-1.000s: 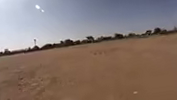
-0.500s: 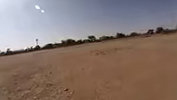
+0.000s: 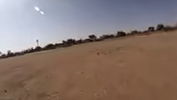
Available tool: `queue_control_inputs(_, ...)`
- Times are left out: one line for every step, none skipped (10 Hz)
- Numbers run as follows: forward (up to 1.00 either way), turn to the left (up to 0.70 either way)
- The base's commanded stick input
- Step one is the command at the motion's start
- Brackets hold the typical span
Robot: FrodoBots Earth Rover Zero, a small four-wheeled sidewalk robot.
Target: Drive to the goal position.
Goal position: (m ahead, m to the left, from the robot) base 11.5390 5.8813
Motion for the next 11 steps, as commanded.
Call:
queue_control_inputs(0.70, 0.00)
queue_control_inputs(0.70, 0.00)
queue_control_inputs(0.70, 0.00)
queue_control_inputs(0.70, 0.00)
queue_control_inputs(0.70, 0.00)
queue_control_inputs(0.70, 0.35)
queue_control_inputs(0.70, 0.35)
queue_control_inputs(0.70, 0.27)
queue_control_inputs(0.70, 0.10)
queue_control_inputs(0.70, 0.00)
queue_control_inputs(0.70, 0.00)
